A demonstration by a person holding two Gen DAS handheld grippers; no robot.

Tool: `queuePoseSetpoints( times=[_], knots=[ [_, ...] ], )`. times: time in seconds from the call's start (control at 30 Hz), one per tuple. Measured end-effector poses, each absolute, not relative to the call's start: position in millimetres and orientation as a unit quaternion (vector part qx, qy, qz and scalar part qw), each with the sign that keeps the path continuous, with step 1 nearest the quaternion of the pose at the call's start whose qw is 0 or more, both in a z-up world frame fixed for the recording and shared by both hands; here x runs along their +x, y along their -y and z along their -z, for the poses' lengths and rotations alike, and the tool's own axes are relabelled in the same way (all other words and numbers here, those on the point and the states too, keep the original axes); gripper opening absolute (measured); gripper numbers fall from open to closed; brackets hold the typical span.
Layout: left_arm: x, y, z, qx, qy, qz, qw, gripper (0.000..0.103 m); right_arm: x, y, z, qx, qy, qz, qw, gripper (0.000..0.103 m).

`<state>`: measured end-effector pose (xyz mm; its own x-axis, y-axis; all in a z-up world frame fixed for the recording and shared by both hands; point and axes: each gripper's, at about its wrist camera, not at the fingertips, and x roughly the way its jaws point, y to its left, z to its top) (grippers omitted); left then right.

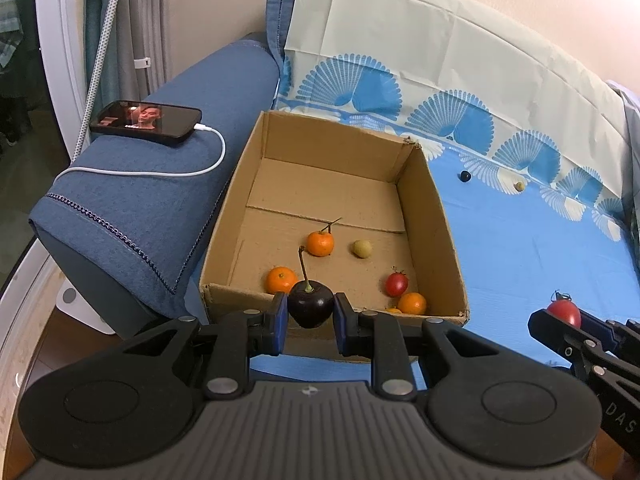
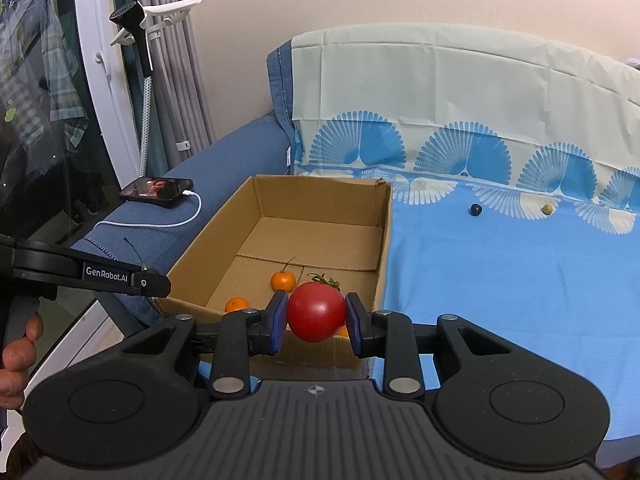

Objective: Organize fruits
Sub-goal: 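Carry the cherry and red tomato over the cardboard box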

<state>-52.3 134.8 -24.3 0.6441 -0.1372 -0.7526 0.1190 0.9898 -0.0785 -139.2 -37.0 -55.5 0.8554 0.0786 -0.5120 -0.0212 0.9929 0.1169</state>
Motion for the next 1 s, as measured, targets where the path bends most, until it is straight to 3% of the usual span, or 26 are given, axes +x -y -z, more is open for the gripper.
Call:
queuePoseSetpoints(
  times=[1.0],
  knots=[
    [25.3, -121.4, 44.9, -0.006, -0.431, 0.066, 0.9, 0.026, -53.2, 28.1, 76.4, 0.033, -0.295, -0.037, 0.954, 0.032]
  ],
)
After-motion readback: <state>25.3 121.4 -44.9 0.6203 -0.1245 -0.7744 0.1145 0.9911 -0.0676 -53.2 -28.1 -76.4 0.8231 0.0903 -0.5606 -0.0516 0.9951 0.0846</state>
